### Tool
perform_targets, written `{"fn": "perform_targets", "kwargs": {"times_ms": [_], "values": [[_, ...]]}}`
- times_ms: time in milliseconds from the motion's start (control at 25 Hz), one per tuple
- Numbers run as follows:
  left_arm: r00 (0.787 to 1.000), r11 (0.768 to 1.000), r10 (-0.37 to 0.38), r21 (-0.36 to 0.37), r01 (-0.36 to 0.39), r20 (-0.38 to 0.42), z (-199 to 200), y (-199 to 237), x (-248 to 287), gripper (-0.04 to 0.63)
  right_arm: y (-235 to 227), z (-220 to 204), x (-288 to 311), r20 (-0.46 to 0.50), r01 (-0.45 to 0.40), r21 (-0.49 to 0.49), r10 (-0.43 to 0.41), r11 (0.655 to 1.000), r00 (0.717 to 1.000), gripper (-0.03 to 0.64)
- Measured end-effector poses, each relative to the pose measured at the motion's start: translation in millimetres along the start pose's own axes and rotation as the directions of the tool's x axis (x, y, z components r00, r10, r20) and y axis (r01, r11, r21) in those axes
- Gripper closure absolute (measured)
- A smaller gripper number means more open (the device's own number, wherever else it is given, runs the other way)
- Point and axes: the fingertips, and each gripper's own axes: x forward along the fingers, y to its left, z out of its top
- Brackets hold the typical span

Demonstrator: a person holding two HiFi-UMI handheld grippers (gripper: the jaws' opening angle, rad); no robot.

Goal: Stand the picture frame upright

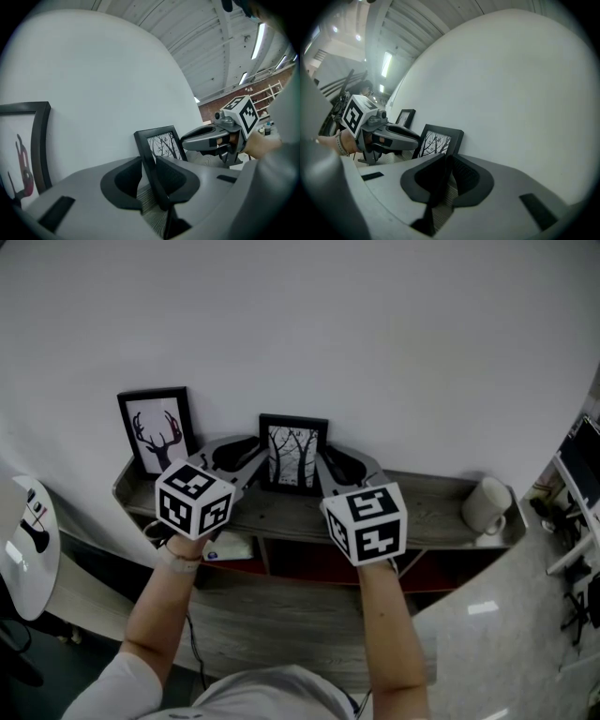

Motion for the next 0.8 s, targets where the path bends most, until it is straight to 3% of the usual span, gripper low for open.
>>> {"fn": "perform_targets", "kwargs": {"times_ms": [280,600,800], "values": [[1.0,0.999,0.027,-0.019,-0.026,0.016,-1.0,0.6,-13.5,0.502,-4.4,5.6,-12.6,0.046,0.037,0.036,-0.039,0.999,0.998,0.566],[0.987,0.998,0.027,-0.064,-0.017,0.16,17.1,-23.3,-44.8,0.512,6.5,10.0,-48.6,0.152,0.063,0.084,-0.075,0.994,0.986,0.566],[0.978,0.998,0.048,-0.056,-0.037,0.204,18.1,-45.4,-64.9,0.548,18.2,11.0,-80.0,0.213,0.078,0.097,-0.098,0.992,0.972,0.566]]}}
